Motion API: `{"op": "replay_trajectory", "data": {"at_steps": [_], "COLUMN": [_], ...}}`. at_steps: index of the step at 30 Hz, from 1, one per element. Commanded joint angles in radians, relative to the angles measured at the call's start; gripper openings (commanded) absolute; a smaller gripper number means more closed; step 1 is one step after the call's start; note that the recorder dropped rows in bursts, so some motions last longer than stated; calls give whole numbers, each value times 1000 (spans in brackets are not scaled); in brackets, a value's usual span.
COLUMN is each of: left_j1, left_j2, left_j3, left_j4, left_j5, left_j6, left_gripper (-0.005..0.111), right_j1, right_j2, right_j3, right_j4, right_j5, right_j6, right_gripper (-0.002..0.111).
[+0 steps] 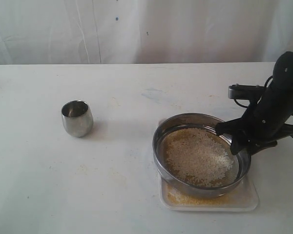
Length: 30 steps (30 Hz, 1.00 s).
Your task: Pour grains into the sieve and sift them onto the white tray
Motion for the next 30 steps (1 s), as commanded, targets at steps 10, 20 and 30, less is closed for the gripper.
{"op": "replay_trajectory", "data": {"at_steps": [10, 20, 30], "left_j1": [1, 1, 1], "left_j2": [-5, -5, -5], "left_j3": [2, 2, 2], "left_j4": [6, 6, 6], "left_j5": [-5, -5, -5], "left_j6": [-1, -1, -1], "left_gripper": [0, 0, 0], "right_j1": [-12, -12, -12], "right_j2": [-72, -449, -1181], "right_j3": [-69, -95, 340], "right_j4": [10, -76, -201], "right_j5": [68, 226, -234], "right_j6": [18, 40, 205], "right_gripper": [42, 28, 0]}}
